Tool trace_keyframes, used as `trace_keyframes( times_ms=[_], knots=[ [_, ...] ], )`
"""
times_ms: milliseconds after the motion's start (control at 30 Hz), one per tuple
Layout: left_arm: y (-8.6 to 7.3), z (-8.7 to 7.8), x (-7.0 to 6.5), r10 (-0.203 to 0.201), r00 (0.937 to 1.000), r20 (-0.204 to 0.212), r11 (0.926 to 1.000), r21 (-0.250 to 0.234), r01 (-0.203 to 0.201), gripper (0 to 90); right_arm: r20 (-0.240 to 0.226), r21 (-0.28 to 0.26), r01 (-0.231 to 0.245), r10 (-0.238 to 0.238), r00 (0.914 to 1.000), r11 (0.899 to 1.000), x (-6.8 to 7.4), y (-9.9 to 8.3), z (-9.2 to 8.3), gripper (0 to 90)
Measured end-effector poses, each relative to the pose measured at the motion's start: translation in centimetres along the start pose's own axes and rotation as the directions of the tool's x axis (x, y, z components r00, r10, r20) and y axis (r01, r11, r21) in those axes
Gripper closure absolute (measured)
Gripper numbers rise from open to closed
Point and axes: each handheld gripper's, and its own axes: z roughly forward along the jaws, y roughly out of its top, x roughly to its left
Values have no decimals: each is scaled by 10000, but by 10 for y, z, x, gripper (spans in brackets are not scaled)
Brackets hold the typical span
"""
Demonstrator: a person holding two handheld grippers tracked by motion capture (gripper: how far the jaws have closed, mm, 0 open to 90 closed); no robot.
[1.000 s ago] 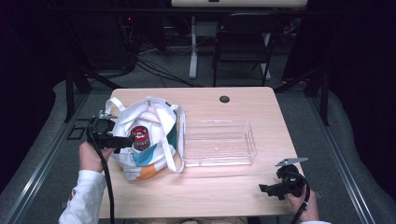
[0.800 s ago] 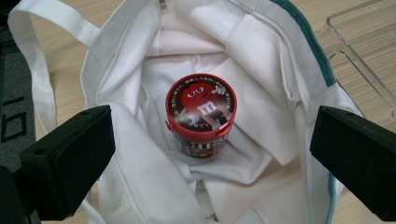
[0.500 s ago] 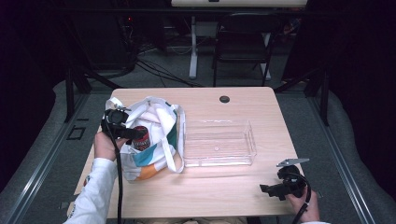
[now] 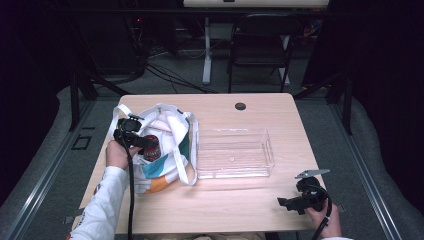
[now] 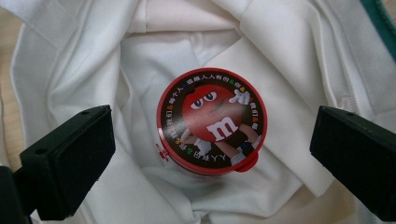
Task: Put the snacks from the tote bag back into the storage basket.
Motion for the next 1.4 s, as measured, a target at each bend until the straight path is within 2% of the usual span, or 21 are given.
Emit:
trace_keyframes(
  times_ms=[100,300,333,400,567,700,800,833,1000,1267,1400],
  knots=[
    [0,5,1,-81,10000,37,9999,106,80,7,-52,23,-16,16,10000,10000,-1,-1,0,41],
    [3,14,-3,89,10000,-32,9984,556,-87,36,-38,-50,10,-11,10000,10000,0,-1,-1,42],
    [3,18,-5,169,9997,-162,9971,750,-156,40,-56,-7,41,-41,10000,10000,0,-1,-1,42],
    [4,19,-5,169,9997,-155,9967,802,-156,42,-58,16,17,-17,10000,10000,0,-1,-1,42],
    [5,26,-10,187,9992,-347,9949,997,-152,149,-55,-25,40,-40,10000,10000,-1,-1,-1,43],
    [5,27,-13,383,9983,-440,9935,1091,-333,170,-108,-45,40,-41,9999,10000,0,-1,-2,44],
    [5,28,-13,406,9974,-599,9932,1111,-338,196,-1,-91,3,-3,10000,10000,0,-2,-2,44],
    [5,28,-13,435,9967,-688,9933,1096,-358,253,-6,-100,-7,7,10000,10000,-1,-2,-2,45],
    [2,27,-11,279,9978,-606,9950,978,-218,257,-34,-113,36,-37,10000,9999,1,-2,-3,45],
    [1,21,-11,593,9971,-480,9945,890,-549,259,-69,-67,80,-81,9999,9999,0,-1,-3,46],
    [0,15,-10,506,9978,-420,9962,725,-474,259,-89,-82,62,-63,9999,9999,1,-1,-3,46]
  ],
)
